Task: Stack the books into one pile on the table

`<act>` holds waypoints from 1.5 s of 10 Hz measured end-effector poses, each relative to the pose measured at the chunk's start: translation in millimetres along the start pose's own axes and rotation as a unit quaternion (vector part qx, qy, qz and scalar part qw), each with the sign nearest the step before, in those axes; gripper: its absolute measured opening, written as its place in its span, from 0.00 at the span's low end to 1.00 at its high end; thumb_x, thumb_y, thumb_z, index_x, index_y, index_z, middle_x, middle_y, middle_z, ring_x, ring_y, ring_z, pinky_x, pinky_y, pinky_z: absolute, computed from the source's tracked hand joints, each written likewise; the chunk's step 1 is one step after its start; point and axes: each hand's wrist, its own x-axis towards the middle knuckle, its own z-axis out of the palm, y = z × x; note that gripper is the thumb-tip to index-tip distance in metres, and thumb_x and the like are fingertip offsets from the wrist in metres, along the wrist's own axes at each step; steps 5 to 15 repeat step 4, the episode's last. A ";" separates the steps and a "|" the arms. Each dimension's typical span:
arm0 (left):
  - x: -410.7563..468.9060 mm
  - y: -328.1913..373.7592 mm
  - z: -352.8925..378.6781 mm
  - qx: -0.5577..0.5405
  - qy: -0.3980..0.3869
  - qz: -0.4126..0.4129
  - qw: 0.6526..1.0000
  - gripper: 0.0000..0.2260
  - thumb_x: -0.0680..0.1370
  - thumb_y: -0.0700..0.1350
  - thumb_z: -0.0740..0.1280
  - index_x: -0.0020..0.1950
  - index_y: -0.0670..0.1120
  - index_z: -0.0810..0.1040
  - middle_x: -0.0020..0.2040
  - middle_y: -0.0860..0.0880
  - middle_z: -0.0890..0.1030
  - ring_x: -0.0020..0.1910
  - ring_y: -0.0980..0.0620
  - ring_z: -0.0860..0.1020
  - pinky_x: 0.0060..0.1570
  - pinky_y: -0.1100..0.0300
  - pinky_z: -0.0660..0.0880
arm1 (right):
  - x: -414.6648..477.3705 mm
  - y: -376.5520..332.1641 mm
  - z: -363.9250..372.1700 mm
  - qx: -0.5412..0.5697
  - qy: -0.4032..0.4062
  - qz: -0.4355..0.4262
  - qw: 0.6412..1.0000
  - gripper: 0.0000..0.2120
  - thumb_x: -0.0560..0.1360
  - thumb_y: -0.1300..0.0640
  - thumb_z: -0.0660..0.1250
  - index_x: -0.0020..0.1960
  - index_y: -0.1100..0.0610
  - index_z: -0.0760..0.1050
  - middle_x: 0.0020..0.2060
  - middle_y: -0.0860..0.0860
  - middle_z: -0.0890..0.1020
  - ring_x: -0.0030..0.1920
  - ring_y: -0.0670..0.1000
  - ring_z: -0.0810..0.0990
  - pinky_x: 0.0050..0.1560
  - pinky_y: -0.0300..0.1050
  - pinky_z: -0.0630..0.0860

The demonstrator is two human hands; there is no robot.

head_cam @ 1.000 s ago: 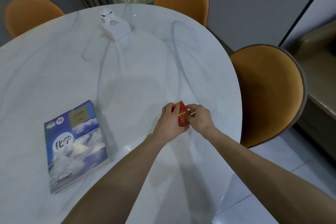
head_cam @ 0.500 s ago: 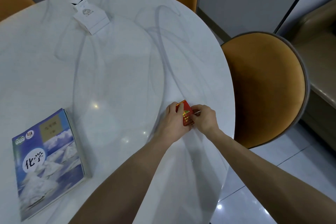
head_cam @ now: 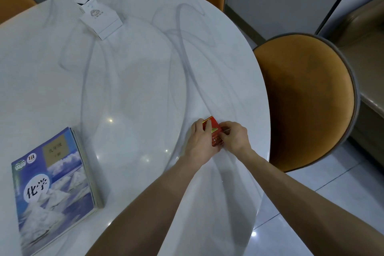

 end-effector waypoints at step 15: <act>-12.4 -0.9 -22.6 0.002 0.011 0.004 1.000 0.30 0.75 0.57 0.65 0.73 0.43 0.64 0.72 0.43 0.66 0.73 0.45 0.62 0.71 0.53 0.63 | 3.3 -4.8 -8.3 -0.095 -0.012 0.017 0.995 0.18 0.76 0.60 0.64 0.65 0.61 0.73 0.58 0.60 0.79 0.57 0.59 0.79 0.57 0.48 0.76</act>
